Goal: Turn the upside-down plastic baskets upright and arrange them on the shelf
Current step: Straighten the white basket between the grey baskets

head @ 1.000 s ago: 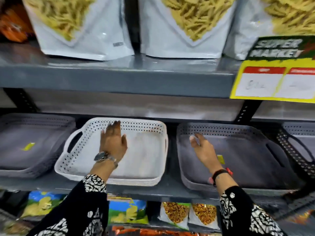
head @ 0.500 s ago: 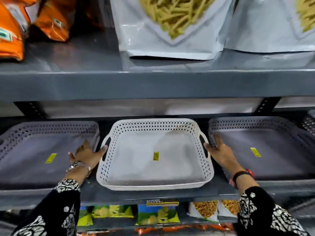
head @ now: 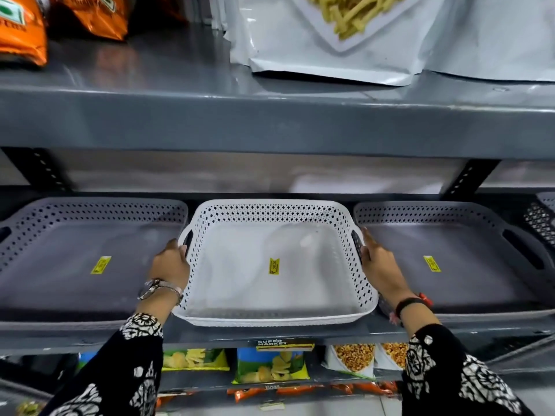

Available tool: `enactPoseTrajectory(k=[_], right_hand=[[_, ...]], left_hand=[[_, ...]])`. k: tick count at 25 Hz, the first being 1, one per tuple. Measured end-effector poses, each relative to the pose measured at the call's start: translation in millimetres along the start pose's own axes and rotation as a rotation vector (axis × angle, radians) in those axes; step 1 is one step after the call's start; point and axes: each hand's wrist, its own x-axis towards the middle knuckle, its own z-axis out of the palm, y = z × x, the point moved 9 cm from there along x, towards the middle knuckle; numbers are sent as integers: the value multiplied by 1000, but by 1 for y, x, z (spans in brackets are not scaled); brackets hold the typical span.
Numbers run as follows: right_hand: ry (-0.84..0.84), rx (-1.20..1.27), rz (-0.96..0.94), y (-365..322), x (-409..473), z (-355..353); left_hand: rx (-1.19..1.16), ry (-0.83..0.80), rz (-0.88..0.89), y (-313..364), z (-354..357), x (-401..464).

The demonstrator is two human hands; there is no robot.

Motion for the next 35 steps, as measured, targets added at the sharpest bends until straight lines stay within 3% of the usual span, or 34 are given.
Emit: enactPoseTrajectory(k=[6, 35], right_hand=[[16, -61, -83, -4, -1, 4], [42, -80, -70, -2, -9, 5]], left_hand=[[36, -37, 36, -1, 6, -2], [39, 13, 38, 1, -3, -14]])
